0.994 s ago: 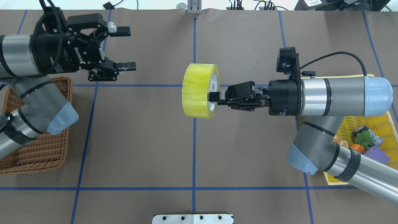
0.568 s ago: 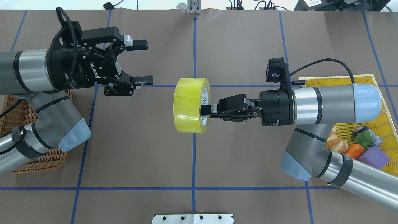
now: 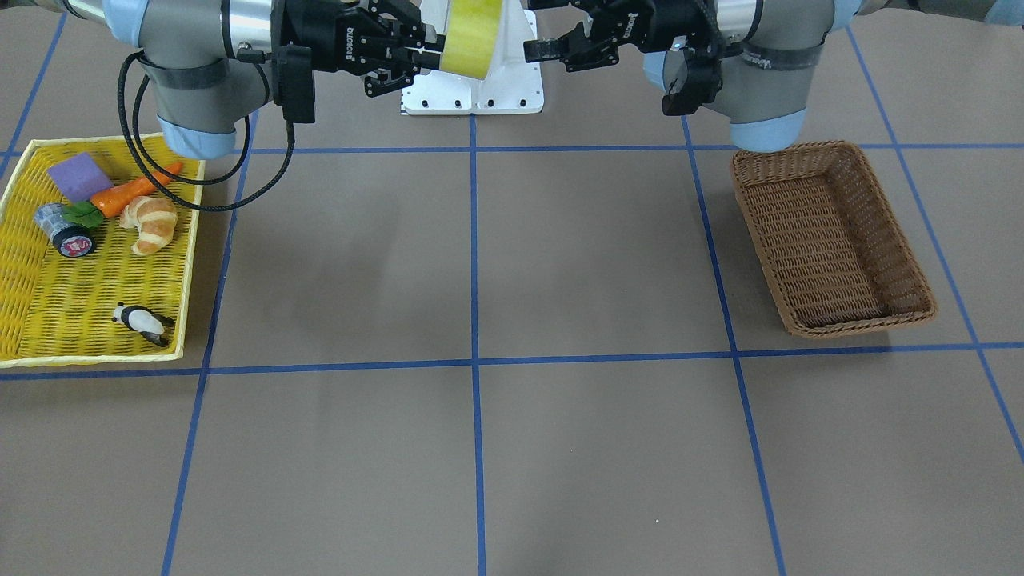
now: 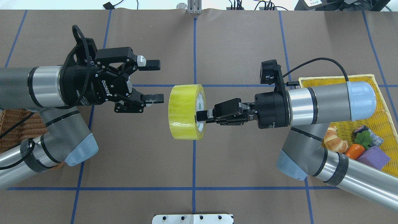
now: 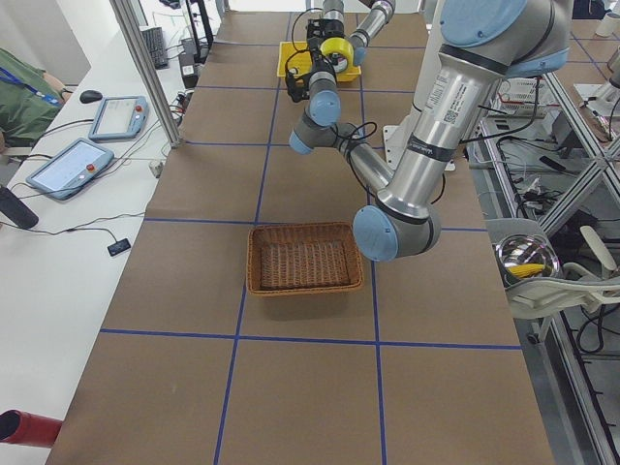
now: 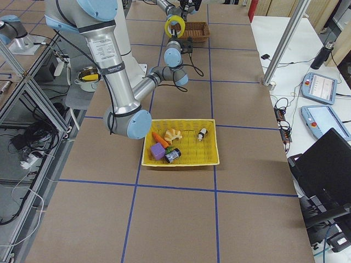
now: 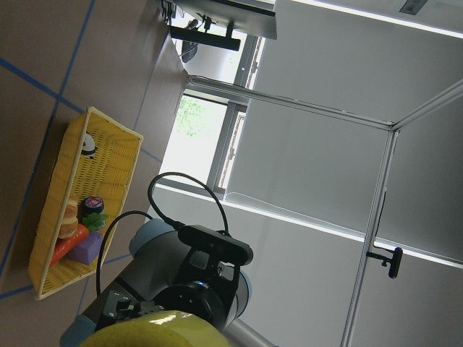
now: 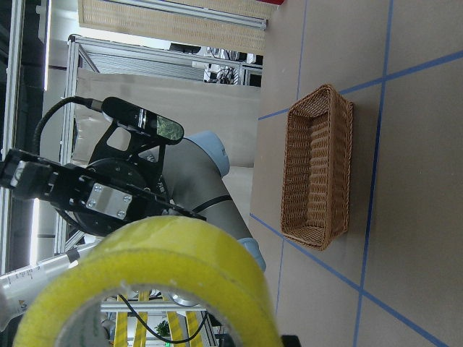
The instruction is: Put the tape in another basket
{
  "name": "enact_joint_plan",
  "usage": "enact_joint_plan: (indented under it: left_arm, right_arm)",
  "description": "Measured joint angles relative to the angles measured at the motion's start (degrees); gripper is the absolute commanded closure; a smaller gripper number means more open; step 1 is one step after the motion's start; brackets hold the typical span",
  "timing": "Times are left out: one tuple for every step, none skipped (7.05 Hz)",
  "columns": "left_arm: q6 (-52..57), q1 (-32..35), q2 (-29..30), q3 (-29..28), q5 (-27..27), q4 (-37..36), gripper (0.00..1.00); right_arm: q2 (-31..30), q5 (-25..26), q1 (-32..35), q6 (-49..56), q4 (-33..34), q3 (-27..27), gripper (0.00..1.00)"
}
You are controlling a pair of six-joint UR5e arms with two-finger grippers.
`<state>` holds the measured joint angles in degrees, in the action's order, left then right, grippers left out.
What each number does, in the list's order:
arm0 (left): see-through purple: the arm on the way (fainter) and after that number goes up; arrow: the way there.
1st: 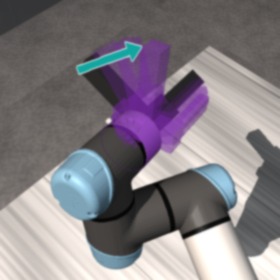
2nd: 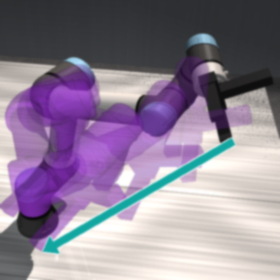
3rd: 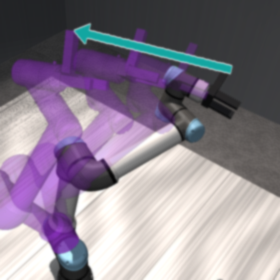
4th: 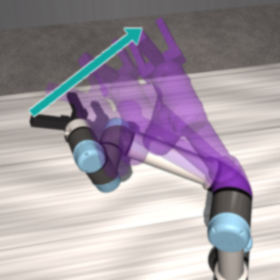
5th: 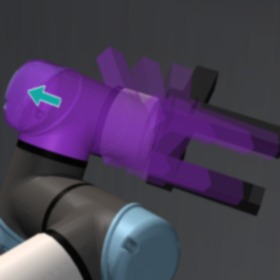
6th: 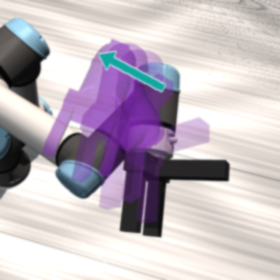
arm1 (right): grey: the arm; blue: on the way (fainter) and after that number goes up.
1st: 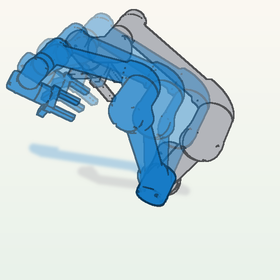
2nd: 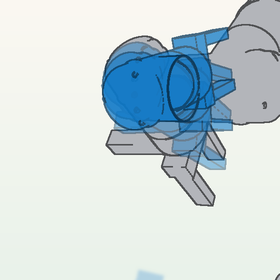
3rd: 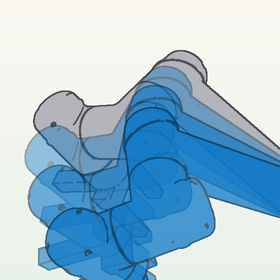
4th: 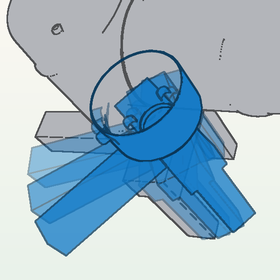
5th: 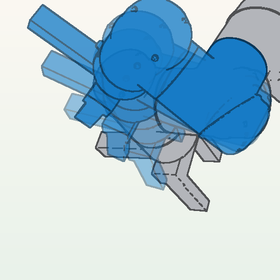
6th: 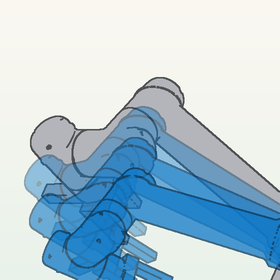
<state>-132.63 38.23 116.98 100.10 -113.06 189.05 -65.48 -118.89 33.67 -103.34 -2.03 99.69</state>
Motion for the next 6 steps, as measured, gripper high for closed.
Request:
enact_joint_plan:
  left_arm:
    - [0.00, -1.07, 0.00, 0.04, 0.02, 0.00, 0.05]
    - [0.00, -1.78, 0.03, 0.24, 0.05, -0.02, 0.07]
    - [0.00, -2.21, 0.17, 0.62, 0.09, -0.08, 0.07]
    - [0.00, -2.67, 0.45, 0.91, 0.11, -0.20, 0.07]
    - [0.00, -3.15, 0.71, 0.98, 0.12, -0.36, 0.07]
    - [0.02, -3.39, 0.82, 0.98, 0.12, -0.46, 0.09]
  right_arm:
    - [0.04, -0.02, 0.01, 0.04, -0.01, -0.25, 1.00]
    - [0.07, -0.02, 0.02, 0.06, -0.05, -0.52, 1.00]
    - [0.08, -0.02, 0.02, 0.09, -0.07, -0.74, 1.00]
    - [0.17, -0.02, 0.02, 0.12, -0.08, -0.95, 1.00]
    - [0.34, -0.02, -0.07, 0.15, -0.06, -1.16, 1.00]
    - [0.54, 0.00, -0.19, 0.15, -0.02, -1.30, 1.00]
